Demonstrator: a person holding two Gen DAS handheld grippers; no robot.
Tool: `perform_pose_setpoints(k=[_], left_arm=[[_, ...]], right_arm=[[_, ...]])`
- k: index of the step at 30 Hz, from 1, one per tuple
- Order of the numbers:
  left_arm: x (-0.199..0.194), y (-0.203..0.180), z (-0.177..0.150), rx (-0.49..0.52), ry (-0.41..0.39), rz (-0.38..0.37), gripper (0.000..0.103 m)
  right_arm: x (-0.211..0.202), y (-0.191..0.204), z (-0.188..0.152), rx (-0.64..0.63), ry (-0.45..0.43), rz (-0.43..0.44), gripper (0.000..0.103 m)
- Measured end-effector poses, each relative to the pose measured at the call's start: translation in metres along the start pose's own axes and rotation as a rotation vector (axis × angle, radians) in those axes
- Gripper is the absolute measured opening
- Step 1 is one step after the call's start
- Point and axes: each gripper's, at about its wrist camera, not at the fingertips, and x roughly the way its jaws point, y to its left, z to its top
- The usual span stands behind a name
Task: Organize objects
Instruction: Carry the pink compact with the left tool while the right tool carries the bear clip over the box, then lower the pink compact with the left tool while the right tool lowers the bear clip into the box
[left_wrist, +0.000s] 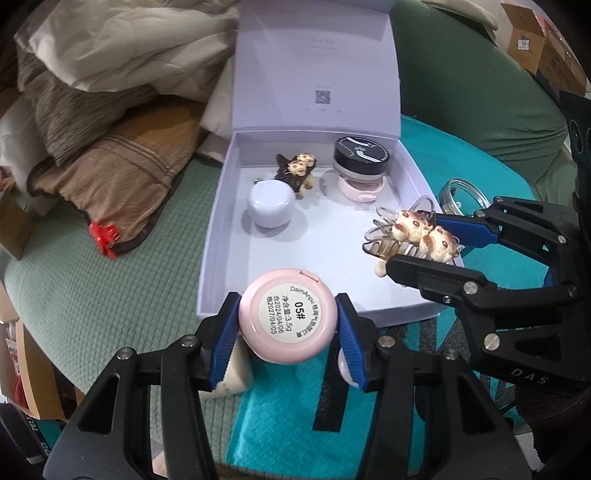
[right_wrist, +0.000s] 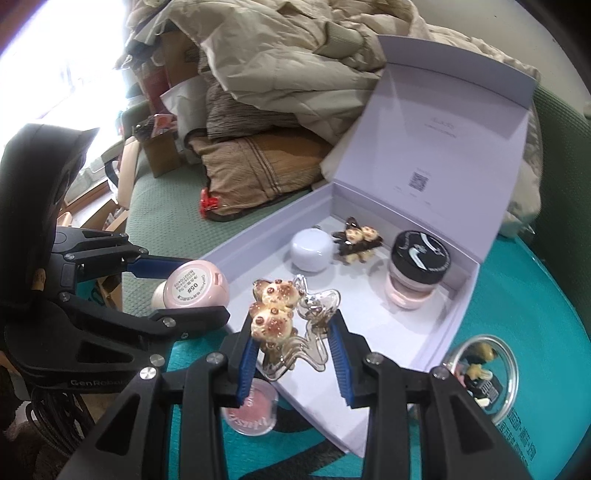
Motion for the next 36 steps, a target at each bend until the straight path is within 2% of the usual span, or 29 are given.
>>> perform_pose_setpoints(k=[17,36], left_arm=[[0.037,-0.026,0.019,0.05,0.035,-0.058,0.049],[0.074,-0.019,0.049,0.072,0.05,-0.072,0.049]], right_arm=[[0.011,-0.042,-0.017,0.075,0.029,-0.04,0.036],[0.04,-0.065,-0.003,0.089,0.047,-0.074,0.036]])
